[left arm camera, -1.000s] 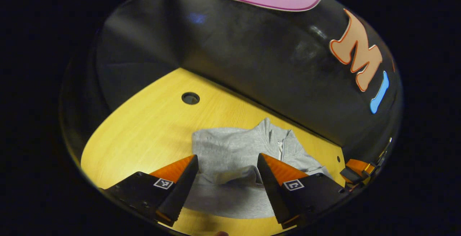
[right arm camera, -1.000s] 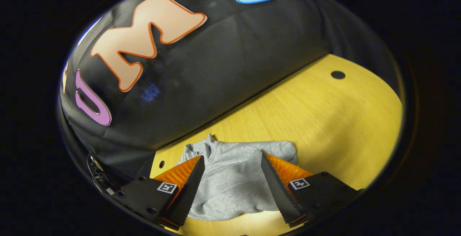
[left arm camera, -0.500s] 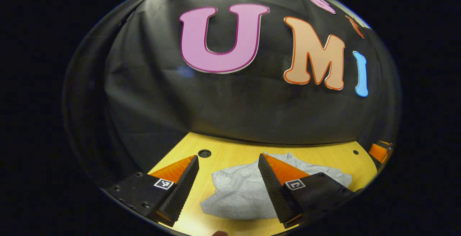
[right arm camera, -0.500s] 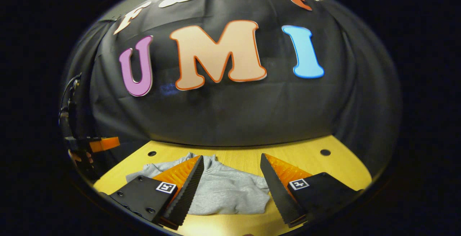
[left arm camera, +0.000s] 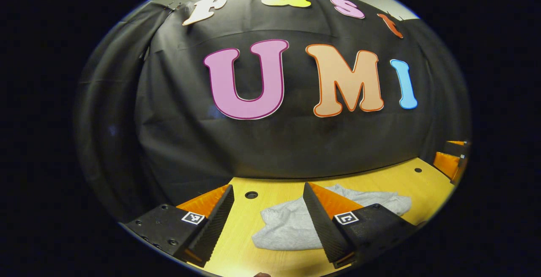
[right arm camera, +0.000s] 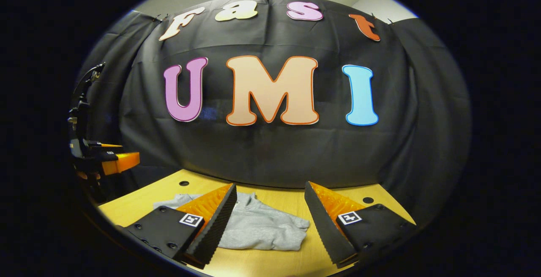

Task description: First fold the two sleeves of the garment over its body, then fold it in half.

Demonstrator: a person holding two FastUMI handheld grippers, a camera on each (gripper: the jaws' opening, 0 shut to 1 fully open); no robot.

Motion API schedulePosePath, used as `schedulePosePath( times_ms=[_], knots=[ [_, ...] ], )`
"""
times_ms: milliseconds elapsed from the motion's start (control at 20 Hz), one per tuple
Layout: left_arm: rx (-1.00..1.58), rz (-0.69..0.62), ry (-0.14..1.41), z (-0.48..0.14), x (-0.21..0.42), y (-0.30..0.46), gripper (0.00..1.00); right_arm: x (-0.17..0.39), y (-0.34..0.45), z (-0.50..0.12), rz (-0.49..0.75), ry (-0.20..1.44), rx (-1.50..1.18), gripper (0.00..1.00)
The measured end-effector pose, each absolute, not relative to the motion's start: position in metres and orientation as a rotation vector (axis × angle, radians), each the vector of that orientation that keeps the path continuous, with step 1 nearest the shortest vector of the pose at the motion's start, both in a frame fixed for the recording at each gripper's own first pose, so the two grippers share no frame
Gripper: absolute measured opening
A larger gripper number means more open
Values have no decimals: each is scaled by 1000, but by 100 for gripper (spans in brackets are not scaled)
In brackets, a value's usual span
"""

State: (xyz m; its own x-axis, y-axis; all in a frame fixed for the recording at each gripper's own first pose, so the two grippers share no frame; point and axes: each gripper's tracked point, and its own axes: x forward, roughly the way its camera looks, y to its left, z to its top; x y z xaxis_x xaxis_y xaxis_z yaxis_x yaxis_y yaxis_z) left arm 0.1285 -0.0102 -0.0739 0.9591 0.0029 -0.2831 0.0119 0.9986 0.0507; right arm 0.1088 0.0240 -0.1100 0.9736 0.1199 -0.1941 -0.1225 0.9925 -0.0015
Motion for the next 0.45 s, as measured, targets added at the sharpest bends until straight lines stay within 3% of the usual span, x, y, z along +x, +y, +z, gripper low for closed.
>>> schedulePosePath(
  times_ms=[450],
  knots=[
    [78,-14,250,-58,123,-17,98,102,36,-92,113,144,2,100]
  ],
)
